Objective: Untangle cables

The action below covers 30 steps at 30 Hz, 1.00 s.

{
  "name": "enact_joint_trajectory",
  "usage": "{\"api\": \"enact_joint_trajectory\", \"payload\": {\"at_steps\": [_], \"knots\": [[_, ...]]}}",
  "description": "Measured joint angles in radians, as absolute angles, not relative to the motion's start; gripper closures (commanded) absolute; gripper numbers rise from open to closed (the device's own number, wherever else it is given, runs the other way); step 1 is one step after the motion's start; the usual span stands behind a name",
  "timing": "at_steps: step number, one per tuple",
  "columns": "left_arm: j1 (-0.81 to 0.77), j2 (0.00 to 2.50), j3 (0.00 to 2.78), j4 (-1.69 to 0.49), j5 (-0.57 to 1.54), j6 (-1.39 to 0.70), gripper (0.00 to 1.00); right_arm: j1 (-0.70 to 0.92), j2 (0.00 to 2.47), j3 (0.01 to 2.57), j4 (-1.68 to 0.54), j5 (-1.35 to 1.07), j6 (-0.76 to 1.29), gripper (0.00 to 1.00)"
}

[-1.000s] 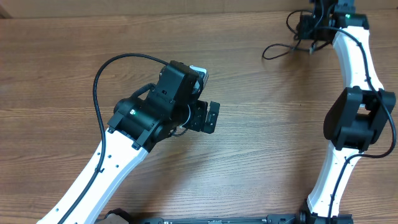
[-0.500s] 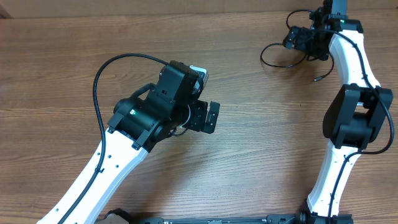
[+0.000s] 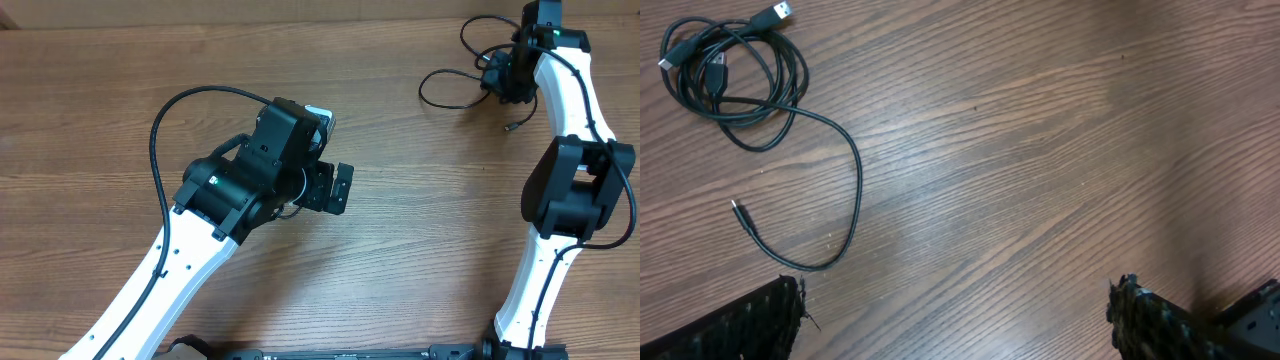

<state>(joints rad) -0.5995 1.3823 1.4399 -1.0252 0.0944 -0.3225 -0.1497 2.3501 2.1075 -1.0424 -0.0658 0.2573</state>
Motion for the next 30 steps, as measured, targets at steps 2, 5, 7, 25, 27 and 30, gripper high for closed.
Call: {"api": "enact_joint_trajectory", "payload": {"at_steps": [2, 5, 7, 25, 27, 30], "knots": [[-0.599, 1.382, 1.44, -1.025, 0.094, -0.323, 0.0, -0.149, 2.35, 2.107, -1.021, -0.072, 0.258, 0.96], [-0.599, 1.382, 1.44, -1.025, 0.094, -0.323, 0.01, -0.148, 2.35, 2.107, -0.97, -0.094, 0.233, 0.96], [-0.599, 1.382, 1.44, -1.026, 0.094, -0.323, 0.0, -0.148, 2.35, 2.108, -0.946, -0.126, 0.185, 0.96], [-0.599, 1.382, 1.44, -1.01, 0.094, -0.323, 0.0, -0.063, 2.362, 2.342, -0.871, -0.248, -0.387, 0.96], [-0.599, 1.382, 1.44, -1.004, 0.094, -0.323, 0.0, -0.064, 2.382, 2.342, -0.868, -0.247, -0.394, 0.96], [-0.599, 1.382, 1.44, -1.002, 0.094, -0.323, 0.01, -0.064, 2.426, 2.335, -0.868, -0.246, -0.383, 0.93]]}}
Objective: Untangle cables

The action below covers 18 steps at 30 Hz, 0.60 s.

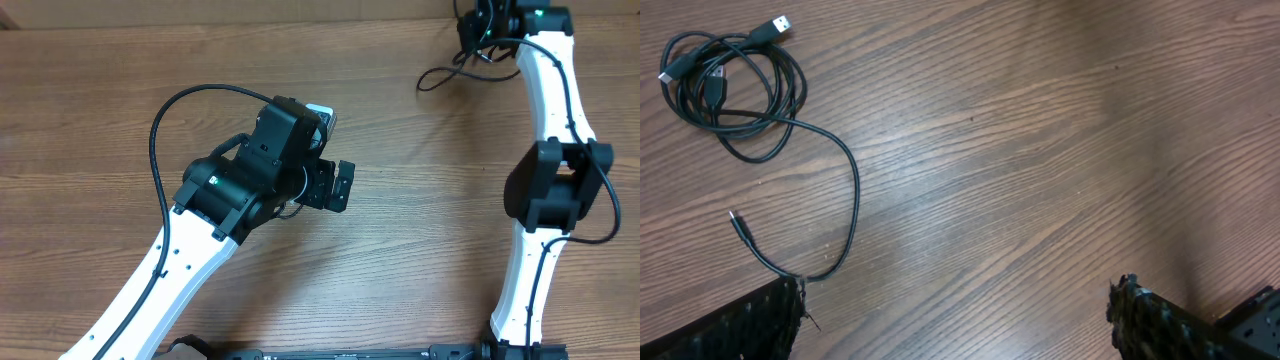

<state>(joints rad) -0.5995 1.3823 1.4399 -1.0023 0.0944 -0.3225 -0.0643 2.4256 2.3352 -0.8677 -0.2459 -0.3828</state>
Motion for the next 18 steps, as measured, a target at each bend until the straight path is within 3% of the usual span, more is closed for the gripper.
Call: {"api": "enact_joint_trajectory", "payload": {"at_steps": [3, 4, 5, 6, 18], "knots": [[-0.599, 1.382, 1.44, -1.002, 0.094, -0.323, 0.0, -0.065, 2.482, 2.32, -0.877, -0.232, -0.336, 0.84], [-0.599, 1.382, 1.44, -1.002, 0.094, -0.323, 0.0, -0.065, 2.498, 2.314, -0.882, -0.228, -0.318, 0.65], [-0.599, 1.382, 1.44, -1.002, 0.094, -0.323, 0.0, -0.065, 2.514, 2.31, -0.89, -0.224, -0.296, 0.28], [-0.599, 1.382, 1.44, -1.002, 0.094, -0.323, 0.01, -0.065, 2.526, 2.304, -0.892, -0.22, -0.271, 0.0], [-0.599, 1.382, 1.44, -1.002, 0.094, -0.323, 0.0, -0.071, 2.519, 2.339, -0.999, -0.056, -0.045, 0.0]]}}
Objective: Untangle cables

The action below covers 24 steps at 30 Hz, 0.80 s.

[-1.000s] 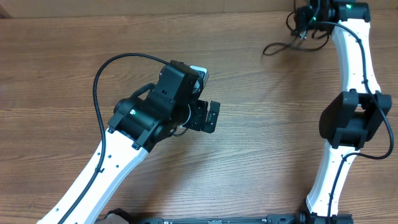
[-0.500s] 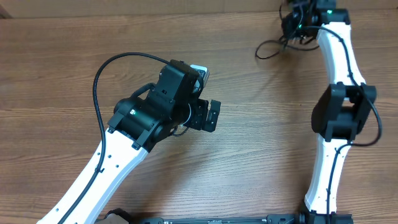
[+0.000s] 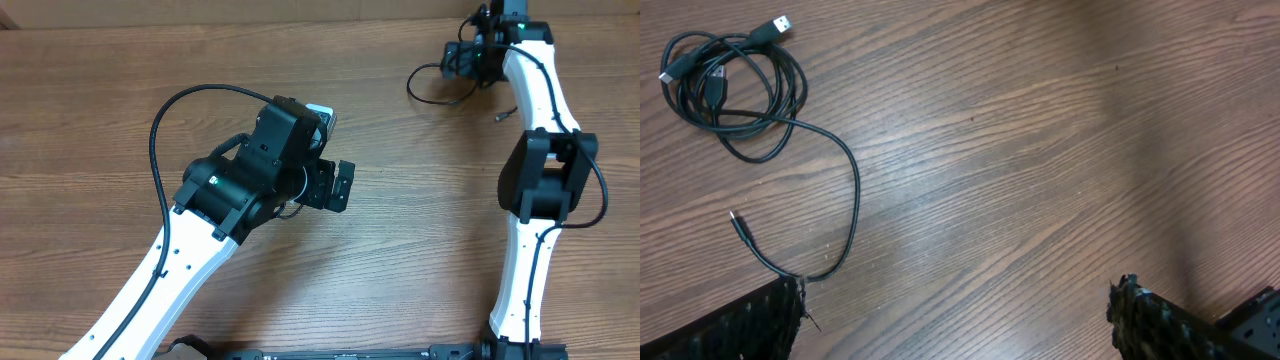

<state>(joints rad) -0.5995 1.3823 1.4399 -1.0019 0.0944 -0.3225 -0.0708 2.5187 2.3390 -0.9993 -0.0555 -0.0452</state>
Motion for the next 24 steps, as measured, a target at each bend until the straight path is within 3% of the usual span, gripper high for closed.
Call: {"api": "enact_joint_trajectory", "payload": {"at_steps": [8, 14, 21, 24], "knots": [[-0.599, 1.382, 1.44, -1.002, 0.094, -0.323, 0.0, -0.105, 2.352, 2.392, -1.123, 0.026, 0.007, 0.0], [-0.599, 1.382, 1.44, -1.002, 0.094, -0.323, 0.0, -0.111, 2.29, 2.41, -1.36, -0.06, 0.038, 0.0], [-0.599, 1.382, 1.44, -1.007, 0.094, -0.323, 0.0, -0.118, 2.294, 2.377, -1.382, -0.045, 0.175, 0.0], [-0.599, 1.382, 1.44, -1.026, 0.094, -0.323, 0.01, -0.153, 2.294, 2.341, -1.336, -0.011, 0.277, 0.15]]}}
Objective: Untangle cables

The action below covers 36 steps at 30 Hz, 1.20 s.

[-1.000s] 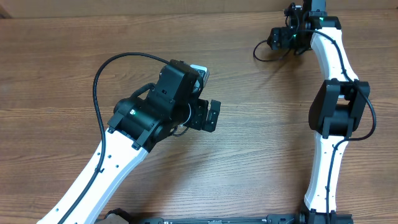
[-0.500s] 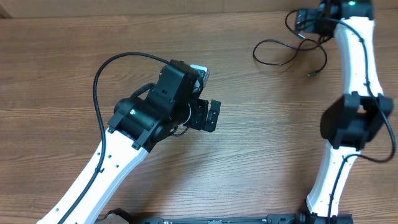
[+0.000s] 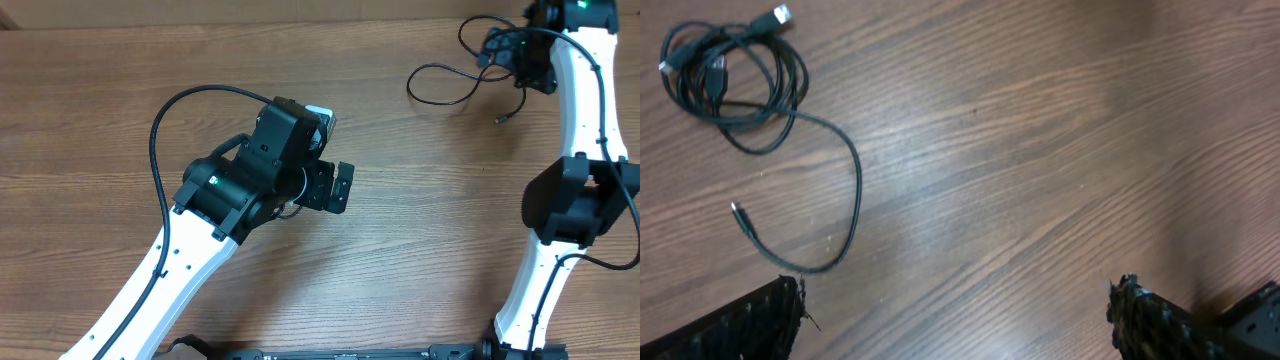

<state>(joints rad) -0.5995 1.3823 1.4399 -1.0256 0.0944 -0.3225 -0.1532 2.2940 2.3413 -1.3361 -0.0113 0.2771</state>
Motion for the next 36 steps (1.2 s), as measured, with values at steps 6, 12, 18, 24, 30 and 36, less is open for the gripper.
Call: {"api": "enact_joint_trajectory", "payload": {"at_steps": [6, 12, 18, 24, 30, 36], "knots": [[-0.599, 1.382, 1.44, -1.032, 0.094, -0.323, 0.0, -0.275, 2.297, 2.234, -1.265, -0.007, 0.376, 0.29], [-0.599, 1.382, 1.44, -1.024, 0.094, -0.323, 0.0, -0.332, 2.3, 2.101, -1.173, -0.018, 0.402, 0.31], [-0.599, 1.382, 1.44, -1.024, 0.094, -0.323, 0.0, -0.31, 2.305, 1.972, -1.029, -0.057, 0.414, 0.53], [-0.599, 1.382, 1.44, -1.024, 0.094, -0.323, 0.0, -0.279, 2.31, 1.908, -0.933, -0.067, 0.443, 0.7], [-0.599, 1.382, 1.44, -1.025, 0.094, -0.323, 0.0, -0.274, 2.311, 1.862, -0.9, -0.066, 0.519, 0.88], [-0.599, 1.382, 1.44, -1.024, 0.094, -0.323, 0.0, -0.274, 2.311, 1.853, -0.899, -0.034, 0.567, 0.94]]}}
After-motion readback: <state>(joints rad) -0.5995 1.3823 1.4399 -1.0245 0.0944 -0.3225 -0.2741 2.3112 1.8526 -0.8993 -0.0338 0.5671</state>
